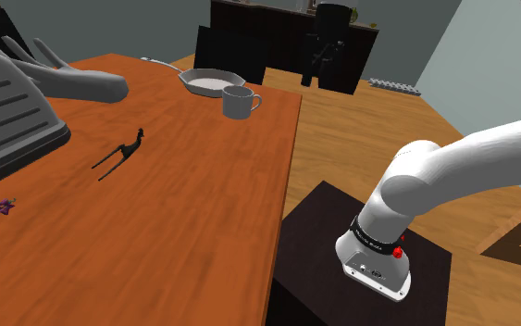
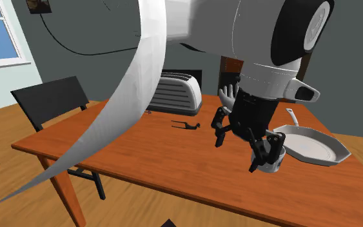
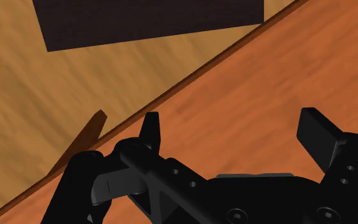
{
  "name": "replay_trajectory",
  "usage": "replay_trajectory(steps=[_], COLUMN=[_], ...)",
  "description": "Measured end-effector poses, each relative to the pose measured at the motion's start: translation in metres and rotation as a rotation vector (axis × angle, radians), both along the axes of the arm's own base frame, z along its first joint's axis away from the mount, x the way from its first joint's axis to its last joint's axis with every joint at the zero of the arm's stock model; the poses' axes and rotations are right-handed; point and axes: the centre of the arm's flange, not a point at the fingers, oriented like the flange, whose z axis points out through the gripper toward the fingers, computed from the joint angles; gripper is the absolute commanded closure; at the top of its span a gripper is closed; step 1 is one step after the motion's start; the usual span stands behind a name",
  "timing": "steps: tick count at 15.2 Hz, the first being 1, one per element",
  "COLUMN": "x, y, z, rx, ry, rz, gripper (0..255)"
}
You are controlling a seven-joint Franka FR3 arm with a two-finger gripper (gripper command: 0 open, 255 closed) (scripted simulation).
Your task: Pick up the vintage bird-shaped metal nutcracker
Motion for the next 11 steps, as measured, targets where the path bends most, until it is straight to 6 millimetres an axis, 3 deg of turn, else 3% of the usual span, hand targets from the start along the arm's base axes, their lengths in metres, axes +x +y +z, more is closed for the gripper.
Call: replay_trajectory(steps=[3,11], x=[0.004,0.024], y=[0.015,0.112], z=[-0.003,-0.022], rx=[-0.003,-0.019], ry=[0.005,0.037], rz=[-0.031,-0.242], gripper=[0,0])
